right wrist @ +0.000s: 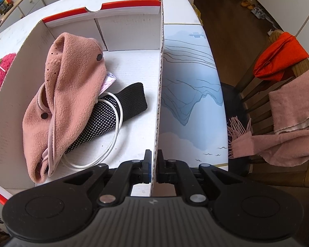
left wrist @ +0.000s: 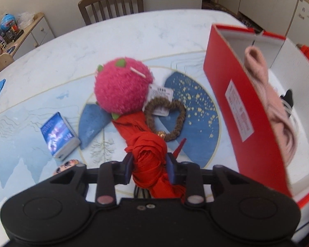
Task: Organize objects
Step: 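Close the left gripper on the red scarf and lift it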
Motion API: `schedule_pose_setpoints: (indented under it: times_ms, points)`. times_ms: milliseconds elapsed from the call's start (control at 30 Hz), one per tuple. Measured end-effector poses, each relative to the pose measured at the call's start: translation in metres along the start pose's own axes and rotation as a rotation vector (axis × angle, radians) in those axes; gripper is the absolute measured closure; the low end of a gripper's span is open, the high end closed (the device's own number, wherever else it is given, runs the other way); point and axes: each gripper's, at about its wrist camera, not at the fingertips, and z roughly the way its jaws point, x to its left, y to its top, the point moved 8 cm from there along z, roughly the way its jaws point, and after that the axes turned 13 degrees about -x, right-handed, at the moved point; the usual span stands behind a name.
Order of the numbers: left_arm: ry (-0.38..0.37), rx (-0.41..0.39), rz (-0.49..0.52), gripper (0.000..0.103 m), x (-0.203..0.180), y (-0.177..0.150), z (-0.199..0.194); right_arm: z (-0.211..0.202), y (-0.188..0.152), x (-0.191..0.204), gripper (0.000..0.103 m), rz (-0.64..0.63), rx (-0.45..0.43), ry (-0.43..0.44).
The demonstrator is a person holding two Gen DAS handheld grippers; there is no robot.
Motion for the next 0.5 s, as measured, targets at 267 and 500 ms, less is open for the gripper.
schedule_pose_setpoints:
  times_ms: [267,500]
  points:
    - [-0.046,-0.073,-0.021,0.073,0.006,0.030,-0.044,0.000,0.000,-0.001,0.100,0.018,0.005,-0.002]
    - [-0.121,-0.133,0.009,0.073,-0.020,0.057,-0.069,0.000,0.000,-0.001,0.100,0.029,0.006,-0.009]
